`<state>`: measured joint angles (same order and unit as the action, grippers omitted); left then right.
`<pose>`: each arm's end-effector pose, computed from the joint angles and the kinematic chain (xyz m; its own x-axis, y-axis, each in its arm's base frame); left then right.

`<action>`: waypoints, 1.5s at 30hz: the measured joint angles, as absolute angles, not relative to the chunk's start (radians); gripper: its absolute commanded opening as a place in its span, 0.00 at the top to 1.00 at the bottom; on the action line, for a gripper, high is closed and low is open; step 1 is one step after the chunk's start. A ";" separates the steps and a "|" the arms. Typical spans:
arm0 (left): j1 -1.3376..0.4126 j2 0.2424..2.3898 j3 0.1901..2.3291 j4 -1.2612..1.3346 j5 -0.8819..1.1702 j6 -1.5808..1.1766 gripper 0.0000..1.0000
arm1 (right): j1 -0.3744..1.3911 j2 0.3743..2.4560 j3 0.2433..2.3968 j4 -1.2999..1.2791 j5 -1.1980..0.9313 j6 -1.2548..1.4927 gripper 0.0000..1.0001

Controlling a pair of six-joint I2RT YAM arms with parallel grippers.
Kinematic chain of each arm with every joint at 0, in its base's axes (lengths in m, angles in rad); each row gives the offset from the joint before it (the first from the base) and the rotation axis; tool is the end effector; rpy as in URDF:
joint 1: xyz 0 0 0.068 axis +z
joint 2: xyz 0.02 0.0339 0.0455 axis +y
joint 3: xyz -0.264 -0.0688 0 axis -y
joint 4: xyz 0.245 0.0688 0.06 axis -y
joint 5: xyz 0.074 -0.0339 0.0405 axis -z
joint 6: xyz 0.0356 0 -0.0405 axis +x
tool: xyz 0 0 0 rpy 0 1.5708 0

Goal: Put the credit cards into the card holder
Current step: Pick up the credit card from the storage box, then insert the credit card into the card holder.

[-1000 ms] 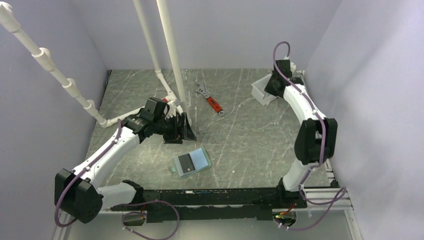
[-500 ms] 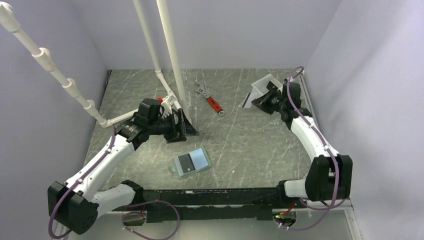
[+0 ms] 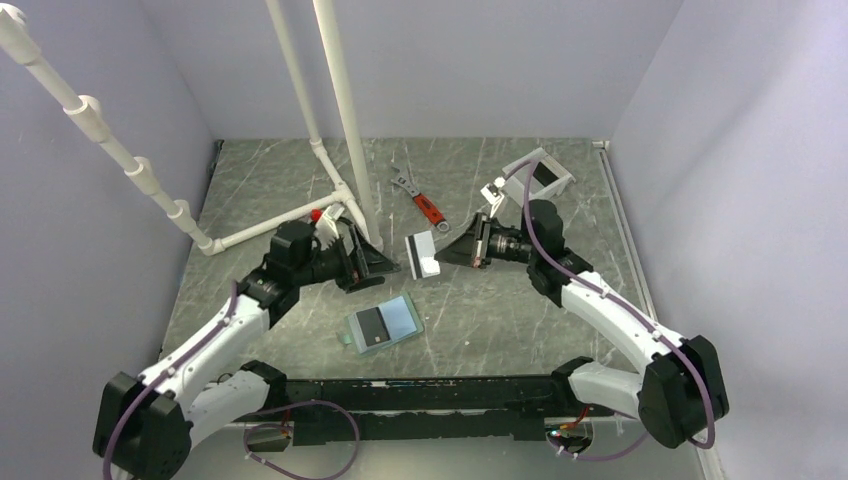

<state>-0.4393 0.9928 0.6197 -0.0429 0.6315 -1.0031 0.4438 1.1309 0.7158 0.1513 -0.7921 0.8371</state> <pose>0.1899 -0.1125 0.2597 -0.8982 -0.3299 -0.2907 0.1390 0.4142 -0.8995 0.2163 0.1309 0.2827 -0.8426 0.1770 -0.5086 -0.4426 0.3103 0.8413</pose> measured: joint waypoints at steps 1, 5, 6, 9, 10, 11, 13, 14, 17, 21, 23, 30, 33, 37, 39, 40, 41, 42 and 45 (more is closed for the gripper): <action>-0.439 0.968 0.595 -0.015 0.633 -1.018 0.11 | 0.458 1.132 0.707 0.175 -0.797 0.843 1.00; -0.439 0.877 0.508 0.134 0.649 -1.084 0.13 | 0.524 1.166 0.683 0.271 -0.821 0.881 1.00; -0.439 0.867 0.492 0.182 0.660 -1.101 0.13 | 0.540 1.179 0.681 0.299 -0.823 0.893 1.00; -0.439 0.859 0.469 0.254 0.679 -1.133 0.16 | 0.570 1.213 0.679 0.363 -0.827 0.923 1.00; -0.439 0.855 0.464 0.265 0.685 -1.141 0.18 | 0.580 1.228 0.679 0.390 -0.828 0.935 1.00; -0.439 0.851 0.464 0.266 0.688 -1.145 0.21 | 0.590 1.242 0.679 0.413 -0.828 0.946 1.00; -0.439 0.834 0.464 0.265 0.689 -1.147 0.26 | 0.607 1.269 0.679 0.451 -0.828 0.963 1.00; -0.439 0.824 0.464 0.262 0.688 -1.146 0.31 | 0.612 1.278 0.679 0.462 -0.828 0.968 1.00; -0.439 0.787 0.460 0.254 0.685 -1.147 0.50 | 0.626 1.303 0.679 0.495 -0.828 0.987 1.00; -0.439 0.740 0.411 0.273 0.675 -1.154 0.65 | 0.634 1.311 0.676 0.537 -0.826 1.008 1.00; -0.439 0.731 0.387 0.264 0.666 -1.156 0.75 | 0.637 1.312 0.671 0.564 -0.823 1.024 1.00; -0.440 0.708 0.376 0.205 0.629 -1.142 1.00 | 0.644 1.351 0.645 0.606 -0.817 1.048 0.83; -0.442 0.707 0.387 0.115 0.603 -1.115 1.00 | 0.647 1.364 0.656 0.481 -0.776 0.960 0.61; -0.441 0.797 0.482 -0.170 0.548 -1.031 1.00 | 0.650 1.393 0.687 0.273 -0.696 0.775 0.59; -0.440 0.856 0.527 -0.273 0.539 -0.986 1.00 | 0.653 1.439 0.704 0.225 -0.690 0.704 0.68; -0.440 0.880 0.539 -0.300 0.541 -0.970 1.00 | 0.654 1.473 0.712 0.212 -0.693 0.673 0.70; -0.440 0.910 0.547 -0.328 0.546 -0.949 1.00 | 0.658 1.510 0.720 0.200 -0.697 0.649 0.71; -0.440 0.938 0.550 -0.347 0.551 -0.932 1.00 | 0.664 1.549 0.729 0.189 -0.703 0.628 0.72; -0.440 1.024 0.550 -0.395 0.562 -0.885 1.00 | 0.687 1.651 0.754 0.164 -0.720 0.582 0.81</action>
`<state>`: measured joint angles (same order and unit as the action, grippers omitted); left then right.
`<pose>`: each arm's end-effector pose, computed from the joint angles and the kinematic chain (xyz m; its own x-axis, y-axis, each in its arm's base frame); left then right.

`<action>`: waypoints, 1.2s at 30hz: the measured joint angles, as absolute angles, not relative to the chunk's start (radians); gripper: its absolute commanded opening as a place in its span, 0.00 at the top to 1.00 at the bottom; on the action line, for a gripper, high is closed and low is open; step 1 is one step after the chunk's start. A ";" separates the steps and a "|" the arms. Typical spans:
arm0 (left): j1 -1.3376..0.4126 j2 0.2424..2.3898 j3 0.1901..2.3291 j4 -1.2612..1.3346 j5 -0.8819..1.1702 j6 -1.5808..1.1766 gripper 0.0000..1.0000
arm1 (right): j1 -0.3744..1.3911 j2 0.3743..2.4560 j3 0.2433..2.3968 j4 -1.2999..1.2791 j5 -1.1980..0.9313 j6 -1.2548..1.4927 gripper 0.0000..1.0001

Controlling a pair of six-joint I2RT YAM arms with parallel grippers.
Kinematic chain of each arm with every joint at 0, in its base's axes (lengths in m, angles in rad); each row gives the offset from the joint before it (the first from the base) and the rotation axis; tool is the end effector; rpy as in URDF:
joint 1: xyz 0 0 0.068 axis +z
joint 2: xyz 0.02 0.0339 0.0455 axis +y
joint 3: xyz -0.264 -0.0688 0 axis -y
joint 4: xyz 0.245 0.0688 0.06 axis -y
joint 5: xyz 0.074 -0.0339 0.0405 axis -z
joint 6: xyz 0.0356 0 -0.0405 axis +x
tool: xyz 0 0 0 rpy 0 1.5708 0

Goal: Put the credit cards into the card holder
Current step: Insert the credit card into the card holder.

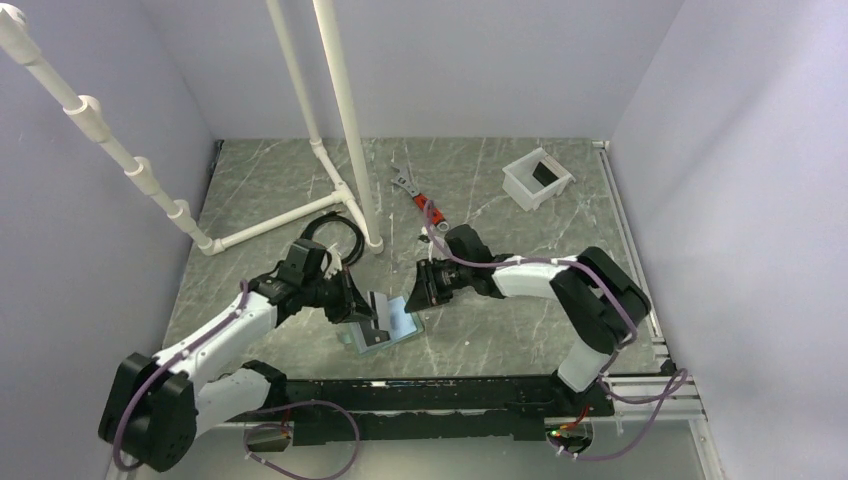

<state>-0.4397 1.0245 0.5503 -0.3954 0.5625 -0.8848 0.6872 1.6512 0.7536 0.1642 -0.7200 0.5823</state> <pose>0.1687 -0.1003 0.2010 -0.9575 -0.2730 -0.0933 -0.1097 0.6438 -0.7573 0.2292 0.2184 0.1551 -0.9027 -0.2060 -0.3777 -0.4300 0.4594 0.7772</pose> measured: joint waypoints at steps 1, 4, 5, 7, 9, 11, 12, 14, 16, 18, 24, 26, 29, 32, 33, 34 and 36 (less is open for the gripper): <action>-0.440 1.046 0.550 -0.400 0.567 -0.876 1.00 | 0.693 1.674 0.759 0.164 -0.723 0.572 0.82; -0.440 1.104 0.548 -0.392 0.589 -0.858 1.00 | 0.705 1.728 0.775 0.164 -0.735 0.550 0.82; -0.439 1.123 0.547 -0.382 0.598 -0.854 1.00 | 0.706 1.741 0.782 0.165 -0.737 0.545 0.82; -0.439 1.159 0.545 -0.366 0.608 -0.852 1.00 | 0.705 1.765 0.792 0.167 -0.737 0.538 0.83; -0.439 1.194 0.543 -0.361 0.611 -0.852 1.00 | 0.705 1.781 0.792 0.171 -0.733 0.530 0.83; -0.438 1.227 0.543 -0.366 0.609 -0.852 1.00 | 0.705 1.799 0.792 0.174 -0.728 0.524 0.83; -0.438 1.242 0.543 -0.371 0.606 -0.853 1.00 | 0.705 1.807 0.792 0.175 -0.726 0.524 0.83; -0.437 1.255 0.543 -0.383 0.602 -0.855 1.00 | 0.705 1.814 0.792 0.181 -0.728 0.524 0.84; -0.437 1.256 0.543 -0.387 0.598 -0.859 1.00 | 0.704 1.818 0.792 0.192 -0.727 0.524 0.85; -0.437 1.256 0.543 -0.387 0.596 -0.861 1.00 | 0.703 1.824 0.792 0.200 -0.731 0.525 0.85; -0.437 1.257 0.537 -0.395 0.581 -0.884 1.00 | 0.700 1.837 0.792 0.218 -0.747 0.528 0.85; -0.437 1.252 0.537 -0.410 0.569 -0.895 1.00 | 0.700 1.839 0.792 0.221 -0.749 0.528 0.85; -0.437 1.217 0.533 -0.429 0.552 -0.919 1.00 | 0.700 1.843 0.792 0.230 -0.752 0.532 0.85; -0.437 1.176 0.511 -0.426 0.546 -0.947 1.00 | 0.700 1.848 0.792 0.240 -0.757 0.535 0.85; -0.437 1.173 0.503 -0.421 0.546 -0.954 1.00 | 0.700 1.848 0.792 0.241 -0.758 0.535 0.85; -0.437 1.174 0.491 -0.412 0.547 -0.962 1.00 | 0.700 1.849 0.792 0.242 -0.759 0.535 0.85; -0.437 1.181 0.469 -0.388 0.554 -0.976 1.00 | 0.700 1.851 0.792 0.246 -0.761 0.535 0.85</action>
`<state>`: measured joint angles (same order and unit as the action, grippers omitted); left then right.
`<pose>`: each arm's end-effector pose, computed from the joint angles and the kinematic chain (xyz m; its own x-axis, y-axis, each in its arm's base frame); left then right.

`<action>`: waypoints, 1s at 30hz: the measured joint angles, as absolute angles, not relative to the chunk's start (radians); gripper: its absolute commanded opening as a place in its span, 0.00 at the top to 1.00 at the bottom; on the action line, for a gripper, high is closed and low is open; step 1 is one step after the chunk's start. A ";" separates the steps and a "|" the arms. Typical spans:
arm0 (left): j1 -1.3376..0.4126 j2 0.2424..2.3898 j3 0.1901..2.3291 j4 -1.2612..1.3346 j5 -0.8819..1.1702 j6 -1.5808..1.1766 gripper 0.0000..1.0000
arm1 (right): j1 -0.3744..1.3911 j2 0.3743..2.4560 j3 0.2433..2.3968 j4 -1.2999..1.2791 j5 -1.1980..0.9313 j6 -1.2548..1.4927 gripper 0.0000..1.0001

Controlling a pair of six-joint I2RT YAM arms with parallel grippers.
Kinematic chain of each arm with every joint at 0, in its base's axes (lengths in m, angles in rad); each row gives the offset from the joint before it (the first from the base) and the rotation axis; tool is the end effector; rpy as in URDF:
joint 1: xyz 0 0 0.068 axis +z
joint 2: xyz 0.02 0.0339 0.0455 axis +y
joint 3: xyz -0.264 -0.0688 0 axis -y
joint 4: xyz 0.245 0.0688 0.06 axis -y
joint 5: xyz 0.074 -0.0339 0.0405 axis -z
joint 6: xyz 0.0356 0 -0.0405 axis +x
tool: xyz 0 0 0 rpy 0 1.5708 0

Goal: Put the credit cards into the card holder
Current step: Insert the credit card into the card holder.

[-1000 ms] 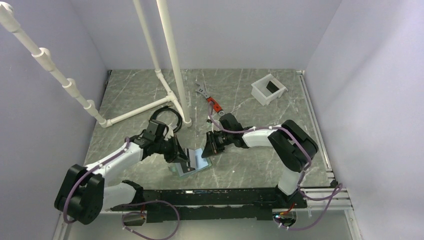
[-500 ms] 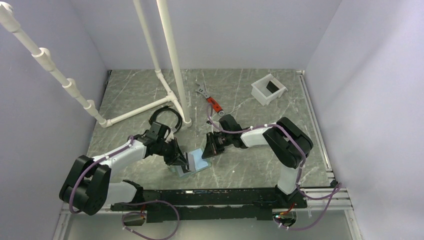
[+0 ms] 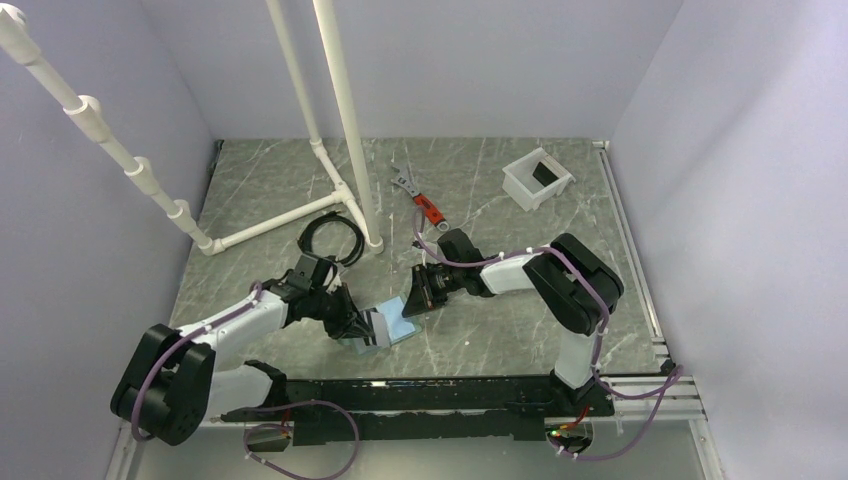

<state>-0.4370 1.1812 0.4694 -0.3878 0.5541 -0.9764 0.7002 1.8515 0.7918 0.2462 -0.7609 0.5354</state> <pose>0.1658 -0.0981 0.1502 -0.9296 -0.3434 0.1342 -0.3461 0.6873 -0.6386 0.2395 0.2339 0.1103 -0.9008 -0.2759 -0.3352 -0.4294 0.4527 0.7815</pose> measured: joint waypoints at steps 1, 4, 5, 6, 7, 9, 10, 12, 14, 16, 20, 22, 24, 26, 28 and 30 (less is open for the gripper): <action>-0.437 1.185 0.463 -0.377 0.556 -0.982 1.00 | 0.700 1.851 0.792 0.247 -0.762 0.536 0.85; -0.437 1.203 0.459 -0.351 0.567 -0.989 1.00 | 0.700 1.852 0.791 0.249 -0.763 0.537 0.85; -0.437 1.209 0.458 -0.340 0.568 -0.989 1.00 | 0.700 1.852 0.791 0.249 -0.763 0.540 0.85; -0.437 1.214 0.457 -0.333 0.568 -0.989 1.00 | 0.700 1.852 0.790 0.251 -0.763 0.542 0.85; -0.437 1.216 0.457 -0.328 0.568 -0.989 1.00 | 0.699 1.852 0.790 0.252 -0.764 0.543 0.85; -0.437 1.218 0.456 -0.320 0.566 -0.989 1.00 | 0.699 1.854 0.790 0.254 -0.765 0.544 0.85; -0.437 1.218 0.456 -0.318 0.563 -0.988 1.00 | 0.699 1.855 0.790 0.255 -0.767 0.544 0.85; -0.437 1.218 0.455 -0.312 0.557 -0.986 1.00 | 0.698 1.857 0.790 0.258 -0.769 0.546 0.85; -0.437 1.218 0.455 -0.310 0.550 -0.985 1.00 | 0.697 1.859 0.790 0.260 -0.772 0.548 0.85; -0.437 1.218 0.453 -0.307 0.548 -0.986 1.00 | 0.697 1.860 0.790 0.262 -0.773 0.550 0.85; -0.437 1.214 0.422 -0.255 0.552 -1.000 1.00 | 0.696 1.861 0.790 0.263 -0.775 0.551 0.85; -0.437 1.214 0.396 -0.207 0.557 -1.020 1.00 | 0.696 1.863 0.790 0.264 -0.778 0.552 0.85; -0.436 1.214 0.379 -0.171 0.562 -1.039 1.00 | 0.695 1.864 0.790 0.266 -0.780 0.554 0.86; -0.436 1.210 0.364 -0.141 0.563 -1.054 1.00 | 0.695 1.864 0.790 0.268 -0.781 0.554 0.86; -0.436 1.191 0.343 -0.116 0.559 -1.070 1.00 | 0.694 1.865 0.790 0.268 -0.783 0.554 0.86; -0.436 1.164 0.331 -0.113 0.549 -1.079 1.00 | 0.695 1.866 0.790 0.271 -0.783 0.554 0.86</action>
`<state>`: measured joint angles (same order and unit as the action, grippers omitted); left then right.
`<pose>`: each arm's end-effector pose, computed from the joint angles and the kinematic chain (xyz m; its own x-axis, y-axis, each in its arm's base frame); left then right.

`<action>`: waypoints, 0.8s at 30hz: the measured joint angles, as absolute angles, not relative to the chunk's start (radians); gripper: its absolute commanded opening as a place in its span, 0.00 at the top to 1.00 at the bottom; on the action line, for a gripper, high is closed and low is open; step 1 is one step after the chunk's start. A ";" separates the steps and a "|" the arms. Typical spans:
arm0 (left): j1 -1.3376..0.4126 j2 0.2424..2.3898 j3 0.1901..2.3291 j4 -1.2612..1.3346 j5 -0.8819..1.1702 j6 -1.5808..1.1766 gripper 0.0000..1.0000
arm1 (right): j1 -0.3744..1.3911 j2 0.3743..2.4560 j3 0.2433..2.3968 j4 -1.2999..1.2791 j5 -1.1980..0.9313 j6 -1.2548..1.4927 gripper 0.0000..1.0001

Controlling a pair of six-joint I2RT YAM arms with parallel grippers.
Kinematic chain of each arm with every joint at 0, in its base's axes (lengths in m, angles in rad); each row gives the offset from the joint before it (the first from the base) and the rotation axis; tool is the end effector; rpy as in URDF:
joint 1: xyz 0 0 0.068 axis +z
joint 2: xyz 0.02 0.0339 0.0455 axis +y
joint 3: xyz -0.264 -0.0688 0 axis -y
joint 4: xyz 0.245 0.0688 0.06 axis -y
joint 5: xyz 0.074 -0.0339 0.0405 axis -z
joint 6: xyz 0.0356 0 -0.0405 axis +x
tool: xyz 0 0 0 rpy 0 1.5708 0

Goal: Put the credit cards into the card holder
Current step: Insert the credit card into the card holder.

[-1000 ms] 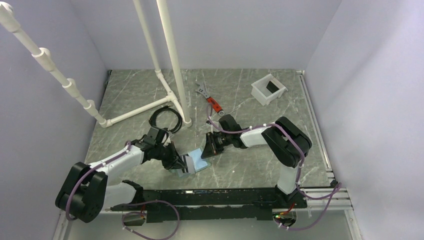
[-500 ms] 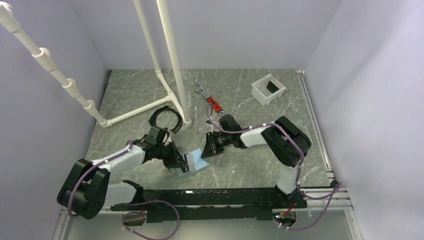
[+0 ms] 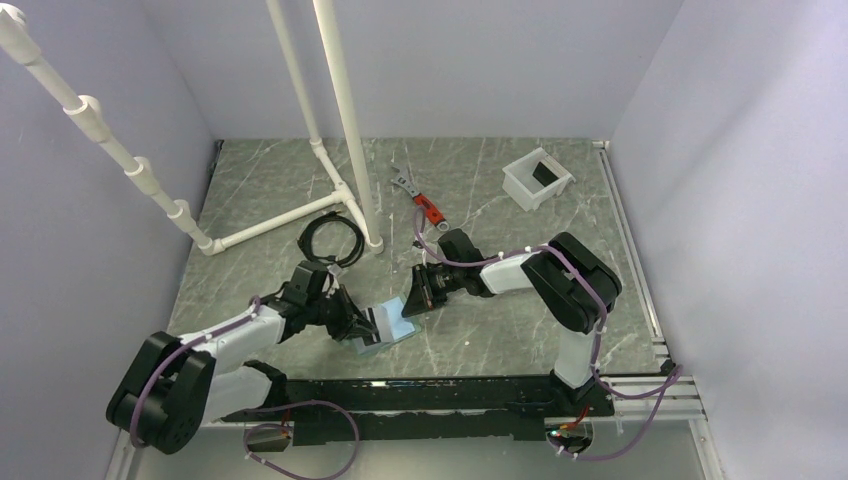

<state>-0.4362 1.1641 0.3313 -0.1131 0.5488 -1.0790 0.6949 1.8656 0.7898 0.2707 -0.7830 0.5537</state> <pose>0.1606 -0.0954 0.1304 -0.9087 -0.4062 0.0967 -0.3471 0.6063 -0.7155 0.2410 0.2336 0.1075 -0.9071 -0.2709 -0.3221 -0.4143 0.4396 0.7970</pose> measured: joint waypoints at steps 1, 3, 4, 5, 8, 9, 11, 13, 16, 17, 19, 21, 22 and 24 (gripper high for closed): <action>-0.436 1.150 0.329 -0.116 0.542 -1.084 1.00 | 0.695 1.866 0.790 0.271 -0.783 0.554 0.86; -0.436 1.126 0.324 -0.115 0.525 -1.091 1.00 | 0.695 1.866 0.790 0.271 -0.783 0.554 0.86; -0.436 1.117 0.322 -0.113 0.521 -1.095 1.00 | 0.695 1.866 0.790 0.271 -0.783 0.554 0.86; -0.436 1.114 0.319 -0.110 0.516 -1.099 1.00 | 0.695 1.866 0.790 0.272 -0.783 0.554 0.86; -0.436 1.117 0.314 -0.098 0.513 -1.113 1.00 | 0.695 1.866 0.790 0.272 -0.783 0.554 0.86; -0.436 1.120 0.312 -0.089 0.513 -1.121 1.00 | 0.695 1.866 0.790 0.272 -0.783 0.555 0.86; -0.436 1.126 0.312 -0.078 0.514 -1.124 1.00 | 0.695 1.866 0.790 0.272 -0.783 0.558 0.86; -0.436 1.130 0.312 -0.068 0.516 -1.125 1.00 | 0.695 1.866 0.790 0.272 -0.783 0.559 0.86; -0.436 1.135 0.310 -0.053 0.521 -1.131 1.00 | 0.695 1.866 0.790 0.272 -0.783 0.561 0.86; -0.436 1.142 0.309 -0.044 0.525 -1.132 1.00 | 0.695 1.866 0.790 0.272 -0.783 0.561 0.86; -0.436 1.162 0.309 -0.027 0.534 -1.135 1.00 | 0.695 1.866 0.790 0.272 -0.783 0.561 0.86; -0.436 1.183 0.309 -0.011 0.546 -1.139 1.00 | 0.695 1.866 0.790 0.272 -0.783 0.561 0.86; -0.435 1.190 0.309 -0.004 0.553 -1.139 1.00 | 0.695 1.866 0.790 0.272 -0.783 0.561 0.86; -0.435 1.198 0.309 0.006 0.561 -1.140 1.00 | 0.695 1.866 0.790 0.272 -0.783 0.562 0.86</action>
